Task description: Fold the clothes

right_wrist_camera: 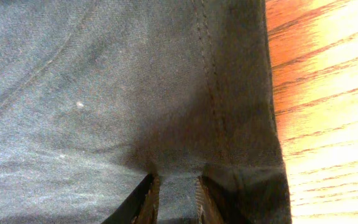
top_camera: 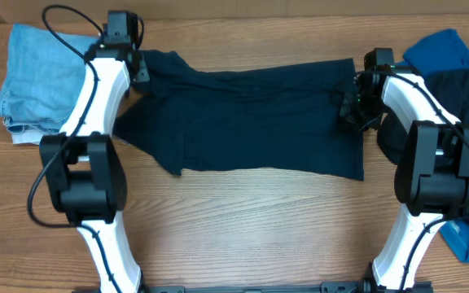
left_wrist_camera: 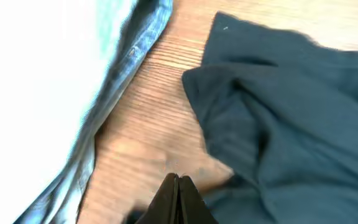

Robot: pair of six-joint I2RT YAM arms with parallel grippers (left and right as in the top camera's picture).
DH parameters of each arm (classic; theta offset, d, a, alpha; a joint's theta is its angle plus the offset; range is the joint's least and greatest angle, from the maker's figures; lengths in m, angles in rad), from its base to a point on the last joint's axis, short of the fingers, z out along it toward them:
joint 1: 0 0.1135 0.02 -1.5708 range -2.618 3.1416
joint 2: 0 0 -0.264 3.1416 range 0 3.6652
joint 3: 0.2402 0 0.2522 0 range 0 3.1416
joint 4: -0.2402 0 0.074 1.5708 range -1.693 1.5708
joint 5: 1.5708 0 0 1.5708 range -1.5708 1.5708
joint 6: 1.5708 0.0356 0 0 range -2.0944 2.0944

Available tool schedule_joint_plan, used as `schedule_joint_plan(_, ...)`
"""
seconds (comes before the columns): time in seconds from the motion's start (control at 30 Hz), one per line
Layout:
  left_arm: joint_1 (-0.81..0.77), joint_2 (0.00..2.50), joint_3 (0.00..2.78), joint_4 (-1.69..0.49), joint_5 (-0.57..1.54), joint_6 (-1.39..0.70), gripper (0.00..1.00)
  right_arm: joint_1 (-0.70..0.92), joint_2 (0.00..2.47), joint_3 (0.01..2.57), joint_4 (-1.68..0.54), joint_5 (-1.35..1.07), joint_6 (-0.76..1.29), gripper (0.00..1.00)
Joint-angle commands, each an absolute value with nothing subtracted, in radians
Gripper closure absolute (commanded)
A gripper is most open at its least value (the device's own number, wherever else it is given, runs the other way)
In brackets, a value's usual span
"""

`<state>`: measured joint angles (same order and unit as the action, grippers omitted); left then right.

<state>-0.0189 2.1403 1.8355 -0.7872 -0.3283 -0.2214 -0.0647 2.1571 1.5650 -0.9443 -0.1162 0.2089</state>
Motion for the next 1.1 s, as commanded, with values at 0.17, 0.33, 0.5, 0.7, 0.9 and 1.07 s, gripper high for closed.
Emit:
schedule_joint_plan(0.17, -0.184, 1.893, 1.864, -1.332, 0.07, -0.461, 0.59, -0.068, 2.145, 1.555, -0.934, -0.08, 0.21, 0.75)
schedule_joint_plan(0.33, -0.359, 1.904, 1.705, -1.263, -0.115, -0.586, 0.48, -0.068, 2.145, 1.555, -0.94, -0.08, 0.21, 0.74)
schedule_joint_plan(0.5, -0.352, 1.927, 1.452, -1.052, -0.269, -0.681, 0.46, -0.068, 2.145, 1.555, -0.94, -0.08, 0.21, 0.74)
schedule_joint_plan(0.7, -0.32, 1.973, 1.294, -0.78, -0.278, -0.711, 0.5, -0.068, 2.145, 1.555, -0.947, -0.079, 0.209, 0.74)
schedule_joint_plan(0.9, -0.306, 2.051, 1.294, -0.735, -0.348, -0.702, 0.53, -0.068, 2.145, 1.555, -0.947, -0.079, 0.209, 0.74)
schedule_joint_plan(1.07, -0.306, 2.049, 1.305, -0.757, -0.377, -0.628, 0.96, -0.068, 2.145, 1.555, -0.947, -0.079, 0.205, 0.74)
